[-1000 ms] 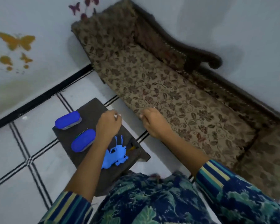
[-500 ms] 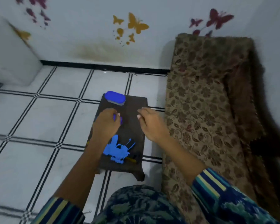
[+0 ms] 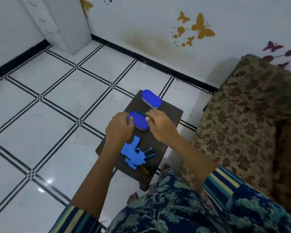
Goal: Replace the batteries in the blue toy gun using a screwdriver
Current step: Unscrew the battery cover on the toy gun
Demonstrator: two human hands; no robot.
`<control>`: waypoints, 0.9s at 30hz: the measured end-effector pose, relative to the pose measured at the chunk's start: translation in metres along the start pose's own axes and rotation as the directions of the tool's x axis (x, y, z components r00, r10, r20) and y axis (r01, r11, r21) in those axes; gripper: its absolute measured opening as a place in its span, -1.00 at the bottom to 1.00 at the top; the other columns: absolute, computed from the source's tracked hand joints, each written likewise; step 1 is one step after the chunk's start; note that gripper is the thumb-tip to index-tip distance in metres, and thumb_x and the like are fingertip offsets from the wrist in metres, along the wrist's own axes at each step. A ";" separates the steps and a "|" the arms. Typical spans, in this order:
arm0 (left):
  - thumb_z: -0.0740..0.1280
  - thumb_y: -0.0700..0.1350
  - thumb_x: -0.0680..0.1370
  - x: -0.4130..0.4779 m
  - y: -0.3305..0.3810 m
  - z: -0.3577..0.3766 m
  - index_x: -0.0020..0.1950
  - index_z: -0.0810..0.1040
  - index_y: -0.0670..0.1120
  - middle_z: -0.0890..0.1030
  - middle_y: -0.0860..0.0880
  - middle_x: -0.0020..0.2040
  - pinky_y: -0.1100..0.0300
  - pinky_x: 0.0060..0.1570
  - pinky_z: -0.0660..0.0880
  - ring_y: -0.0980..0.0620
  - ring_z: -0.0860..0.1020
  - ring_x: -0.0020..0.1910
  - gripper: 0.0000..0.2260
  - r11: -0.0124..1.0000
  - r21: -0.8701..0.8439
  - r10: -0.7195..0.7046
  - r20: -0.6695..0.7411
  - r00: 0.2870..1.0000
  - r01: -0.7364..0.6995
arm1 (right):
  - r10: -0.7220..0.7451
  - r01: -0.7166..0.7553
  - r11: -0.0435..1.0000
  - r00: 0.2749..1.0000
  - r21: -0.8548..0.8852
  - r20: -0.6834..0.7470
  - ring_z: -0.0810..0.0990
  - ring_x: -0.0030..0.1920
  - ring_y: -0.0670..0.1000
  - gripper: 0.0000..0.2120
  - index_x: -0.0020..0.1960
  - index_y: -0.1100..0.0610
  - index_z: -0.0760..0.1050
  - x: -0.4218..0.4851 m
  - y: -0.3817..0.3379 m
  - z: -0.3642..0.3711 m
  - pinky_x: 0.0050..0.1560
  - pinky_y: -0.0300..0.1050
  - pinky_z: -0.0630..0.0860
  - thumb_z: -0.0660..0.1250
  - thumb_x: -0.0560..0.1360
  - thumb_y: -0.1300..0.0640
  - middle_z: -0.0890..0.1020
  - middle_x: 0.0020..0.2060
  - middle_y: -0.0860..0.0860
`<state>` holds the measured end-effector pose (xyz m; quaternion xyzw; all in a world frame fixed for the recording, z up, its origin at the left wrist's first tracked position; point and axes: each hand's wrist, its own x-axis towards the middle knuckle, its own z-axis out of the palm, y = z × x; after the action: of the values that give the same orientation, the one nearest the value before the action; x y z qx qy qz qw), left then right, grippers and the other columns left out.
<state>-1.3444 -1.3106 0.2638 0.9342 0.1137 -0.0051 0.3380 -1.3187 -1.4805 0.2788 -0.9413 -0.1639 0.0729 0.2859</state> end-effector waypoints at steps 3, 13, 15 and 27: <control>0.21 -0.03 0.62 0.013 0.001 0.019 0.15 0.57 -0.17 0.60 -0.13 0.07 0.07 -0.07 0.43 -0.15 0.56 0.06 -0.74 0.996 0.028 -0.089 -0.028 0.996 0.089 | -0.027 0.027 1.000 0.996 0.002 0.084 0.41 0.38 0.16 -0.64 0.36 0.29 0.46 0.027 0.015 0.007 0.38 -0.02 0.31 0.14 0.66 0.14 0.50 0.34 0.21; 0.16 -0.06 0.59 0.101 0.031 0.096 -0.09 0.52 -0.09 0.55 -0.09 -0.10 0.07 -0.17 0.40 -0.15 0.55 -0.07 -0.80 0.922 -0.044 -0.388 -0.101 0.916 0.386 | -0.276 0.263 0.961 0.882 0.089 0.382 0.43 0.35 0.17 -0.68 0.34 0.29 0.47 0.152 0.082 0.012 0.40 -0.05 0.29 0.19 0.64 0.18 0.50 0.33 0.22; 0.12 -0.04 0.59 0.119 0.039 0.106 -0.14 0.47 -0.08 0.50 -0.05 -0.18 0.07 -0.22 0.37 -0.12 0.52 -0.16 -0.79 0.884 -0.081 -0.467 -0.118 0.877 0.460 | -0.337 0.332 0.939 0.822 0.095 0.460 0.41 0.38 0.18 -0.67 0.36 0.28 0.46 0.174 0.089 0.009 0.41 -0.03 0.27 0.17 0.65 0.18 0.48 0.36 0.22; 0.21 -0.10 0.59 0.161 0.019 0.154 0.05 0.56 -0.17 0.59 -0.13 0.02 0.05 -0.09 0.43 -0.15 0.55 0.01 -0.80 0.795 -0.090 -0.605 -0.197 0.772 0.600 | -0.389 0.400 0.909 0.707 0.120 0.591 0.43 0.36 0.21 -0.66 0.36 0.32 0.43 0.236 0.132 0.040 0.40 -0.01 0.28 0.14 0.65 0.22 0.50 0.33 0.24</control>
<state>-1.1732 -1.3887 0.1426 0.8396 0.4427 -0.0102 0.3145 -1.0716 -1.4806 0.1607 -0.8138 -0.4438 0.3042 0.2197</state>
